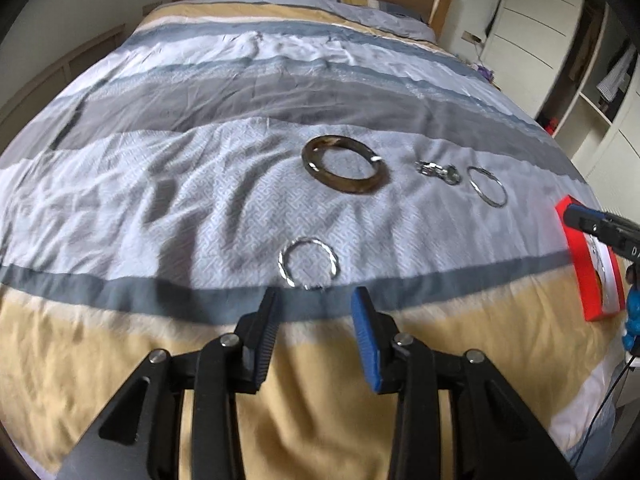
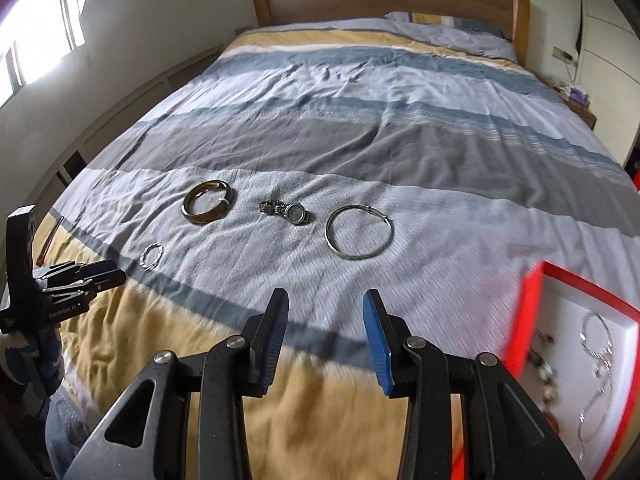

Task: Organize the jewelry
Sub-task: 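Move both open tools back toward the remaining jewelry on the duvet, then grasp the twisted silver ring with the left tool while the right tool grasps the silver bangle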

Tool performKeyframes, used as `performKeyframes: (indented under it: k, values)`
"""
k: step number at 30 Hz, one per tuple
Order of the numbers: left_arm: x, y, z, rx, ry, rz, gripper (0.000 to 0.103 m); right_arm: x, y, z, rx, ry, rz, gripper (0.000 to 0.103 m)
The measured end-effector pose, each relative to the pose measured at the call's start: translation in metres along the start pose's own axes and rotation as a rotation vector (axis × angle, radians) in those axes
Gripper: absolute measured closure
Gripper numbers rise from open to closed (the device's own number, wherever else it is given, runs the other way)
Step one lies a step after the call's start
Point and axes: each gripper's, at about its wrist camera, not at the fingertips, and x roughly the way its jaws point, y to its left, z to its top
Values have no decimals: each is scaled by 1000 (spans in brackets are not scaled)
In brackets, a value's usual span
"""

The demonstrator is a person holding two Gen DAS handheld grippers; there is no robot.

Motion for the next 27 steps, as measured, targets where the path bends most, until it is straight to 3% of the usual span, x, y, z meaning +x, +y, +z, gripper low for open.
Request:
performKeyframes:
  k: [5,17,19,24,26,27]
  values:
    - [17,21,10,-71,-3,4,68,34,0,16,-17,18,5,65]
    - [50,7,14,67,41,34,70,109,-4,40,-20,89,24,66]
    - [51,6,14,78,41,32,73,120,-3,40,-30,111,32,70]
    - [58,-2,18,110,47,35,96,140,0,39,-32,151,47,71]
    - [60,-5,19,115,46,44,97,140,-1,40,-22,161,52,76]
    - [59,-6,19,113,45,44,97,140,-1,39,-18,165,48,85]
